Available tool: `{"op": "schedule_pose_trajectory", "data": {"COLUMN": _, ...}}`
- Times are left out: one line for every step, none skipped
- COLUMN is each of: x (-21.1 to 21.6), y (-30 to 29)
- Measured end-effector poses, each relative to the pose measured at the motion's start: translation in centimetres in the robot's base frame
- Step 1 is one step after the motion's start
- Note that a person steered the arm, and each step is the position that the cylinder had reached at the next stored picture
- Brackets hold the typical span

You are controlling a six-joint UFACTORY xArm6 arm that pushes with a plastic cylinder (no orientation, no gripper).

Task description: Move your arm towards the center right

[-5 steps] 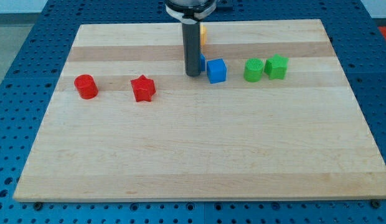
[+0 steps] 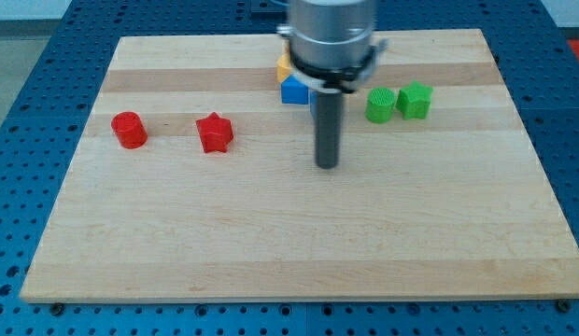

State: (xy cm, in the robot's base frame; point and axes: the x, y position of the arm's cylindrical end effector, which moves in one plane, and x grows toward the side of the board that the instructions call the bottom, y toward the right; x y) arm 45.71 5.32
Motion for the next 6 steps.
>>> {"op": "schedule_pose_trajectory", "data": {"x": 0.0, "y": 6.8}}
{"op": "schedule_pose_trajectory", "data": {"x": 0.0, "y": 13.6}}
{"op": "schedule_pose_trajectory", "data": {"x": -1.5, "y": 16.8}}
{"op": "schedule_pose_trajectory", "data": {"x": -5.6, "y": 17.0}}
{"op": "schedule_pose_trajectory", "data": {"x": -10.6, "y": 17.0}}
{"op": "schedule_pose_trajectory", "data": {"x": -13.3, "y": 17.0}}
